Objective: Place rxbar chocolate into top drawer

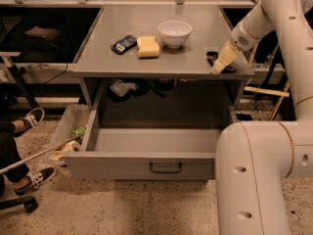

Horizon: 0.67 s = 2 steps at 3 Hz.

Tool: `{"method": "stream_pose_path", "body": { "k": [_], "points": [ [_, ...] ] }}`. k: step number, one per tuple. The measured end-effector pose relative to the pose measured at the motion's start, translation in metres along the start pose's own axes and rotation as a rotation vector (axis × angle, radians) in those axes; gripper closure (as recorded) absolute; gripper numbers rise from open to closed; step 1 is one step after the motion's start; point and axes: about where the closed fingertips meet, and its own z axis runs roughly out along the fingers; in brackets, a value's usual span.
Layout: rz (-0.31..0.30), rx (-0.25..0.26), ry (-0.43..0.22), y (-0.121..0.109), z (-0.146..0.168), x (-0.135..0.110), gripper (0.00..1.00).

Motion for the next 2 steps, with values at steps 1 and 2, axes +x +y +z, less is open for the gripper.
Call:
{"method": "stream_pose_path", "body": {
  "k": [1,2],
  "points": [
    [-0.009,-0.033,0.026,0.011,0.003,-0.005,1.0],
    [-0.012,-0.035,0.028,0.023,-0.045,-0.018,1.0]
  ]
}}
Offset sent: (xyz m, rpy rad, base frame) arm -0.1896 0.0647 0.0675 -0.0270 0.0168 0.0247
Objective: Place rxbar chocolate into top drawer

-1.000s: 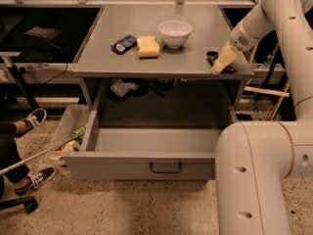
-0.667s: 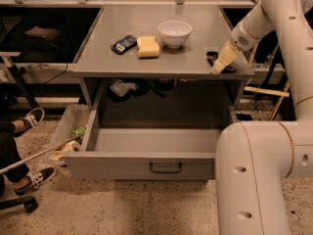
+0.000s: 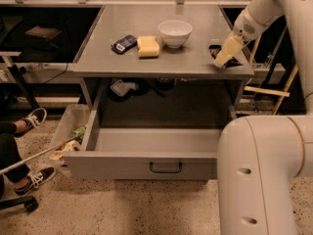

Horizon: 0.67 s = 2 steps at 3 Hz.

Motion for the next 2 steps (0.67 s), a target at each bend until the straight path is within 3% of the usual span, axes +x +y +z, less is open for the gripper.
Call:
{"method": "stream_pose_path", "body": {
  "k": [1,2],
  "points": [
    [0.095,0.071,-0.061,0.0065,-0.0796,-0.0104,1.0],
    [0.095,0.071,-0.061,0.0063,-0.079,-0.0104,1.0]
  ]
}}
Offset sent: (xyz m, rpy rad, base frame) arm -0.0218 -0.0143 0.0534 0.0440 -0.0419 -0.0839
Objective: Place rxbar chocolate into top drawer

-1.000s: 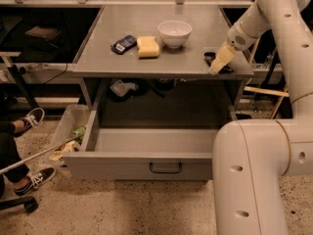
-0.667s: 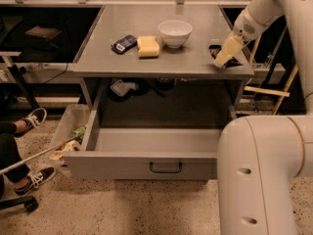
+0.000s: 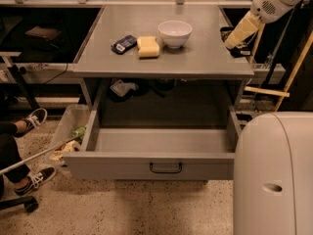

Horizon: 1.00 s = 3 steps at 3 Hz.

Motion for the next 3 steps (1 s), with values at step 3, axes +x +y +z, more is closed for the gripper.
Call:
{"method": "stream_pose_path", "body": {
  "k": [3],
  "points": [
    [0.124,0.062,-0.427,0.032,-0.137,0.017,1.0]
  ]
}}
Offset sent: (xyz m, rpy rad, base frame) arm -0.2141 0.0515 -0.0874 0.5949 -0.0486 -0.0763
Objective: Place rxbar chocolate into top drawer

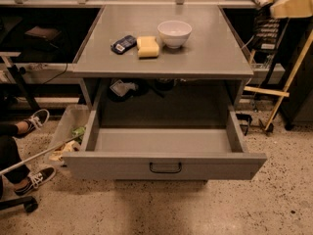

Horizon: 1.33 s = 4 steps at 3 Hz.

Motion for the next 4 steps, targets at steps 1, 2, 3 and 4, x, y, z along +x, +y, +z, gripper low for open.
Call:
{"method": "stream_pose_path", "body": {
  "k": [1,2,3,4],
  "points": [
    [0.042,0.011,-0.055,0.008,-0.017,0.008,1.0],
    [0.04,0.009,-0.04,0.007,-0.014,0.012,1.0],
    [0.044,-0.018,-0.057,0.024,0.008,0.017,1.0],
    [0.017,-0.066,-0.159,0.066,0.04,0.016,1.0]
  ]
}}
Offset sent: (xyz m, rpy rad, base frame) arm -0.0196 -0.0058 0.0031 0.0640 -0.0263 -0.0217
